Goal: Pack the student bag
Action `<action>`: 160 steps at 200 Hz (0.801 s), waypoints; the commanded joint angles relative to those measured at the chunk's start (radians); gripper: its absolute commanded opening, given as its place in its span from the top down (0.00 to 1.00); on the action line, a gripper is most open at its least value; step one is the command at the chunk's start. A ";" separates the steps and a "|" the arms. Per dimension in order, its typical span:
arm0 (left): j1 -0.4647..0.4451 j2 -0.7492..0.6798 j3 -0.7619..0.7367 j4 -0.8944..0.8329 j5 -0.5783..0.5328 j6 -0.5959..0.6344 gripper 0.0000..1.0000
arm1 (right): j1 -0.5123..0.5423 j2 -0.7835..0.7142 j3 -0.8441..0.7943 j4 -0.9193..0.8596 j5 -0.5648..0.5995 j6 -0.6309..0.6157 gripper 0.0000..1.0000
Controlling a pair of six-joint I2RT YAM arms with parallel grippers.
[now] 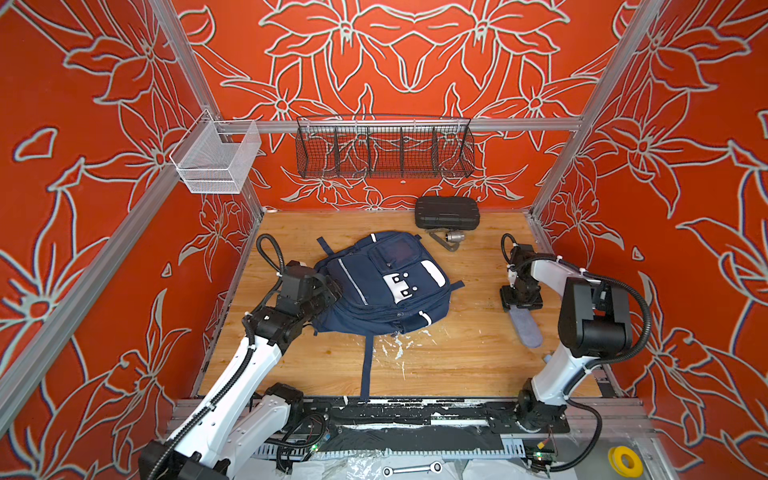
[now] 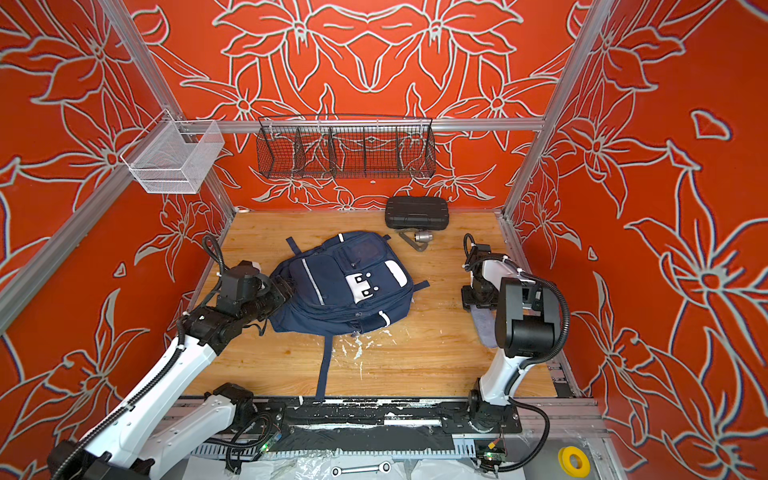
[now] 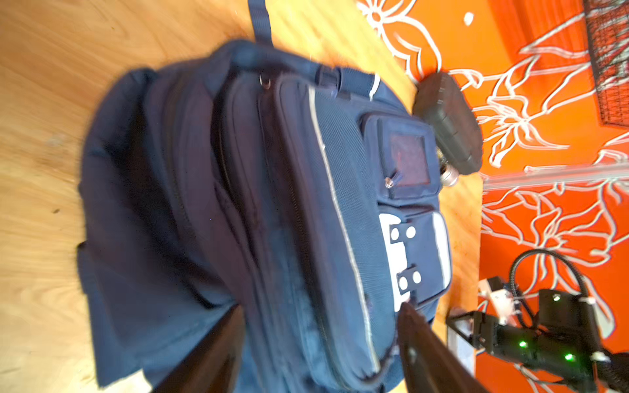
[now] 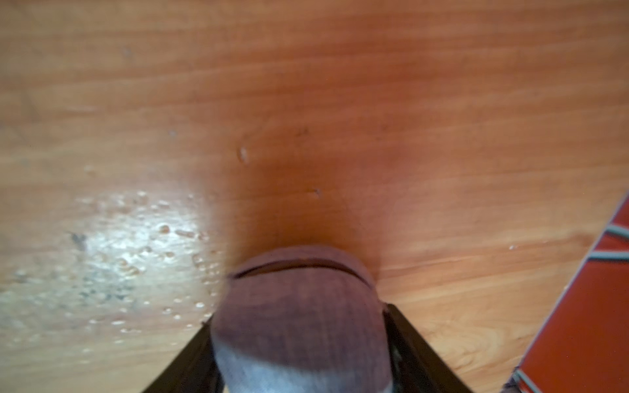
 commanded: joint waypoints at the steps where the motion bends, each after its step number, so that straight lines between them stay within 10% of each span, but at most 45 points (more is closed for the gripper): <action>1: 0.002 -0.029 0.047 -0.100 -0.060 0.080 0.25 | 0.021 0.018 0.044 -0.049 -0.103 -0.006 0.44; 67: -0.006 -0.013 0.089 -0.034 0.051 0.217 0.24 | 0.219 -0.039 0.305 -0.171 -0.253 0.079 0.61; 160: -0.224 0.200 0.061 0.468 0.321 0.510 0.22 | 0.572 0.063 0.711 0.050 -0.596 0.556 0.65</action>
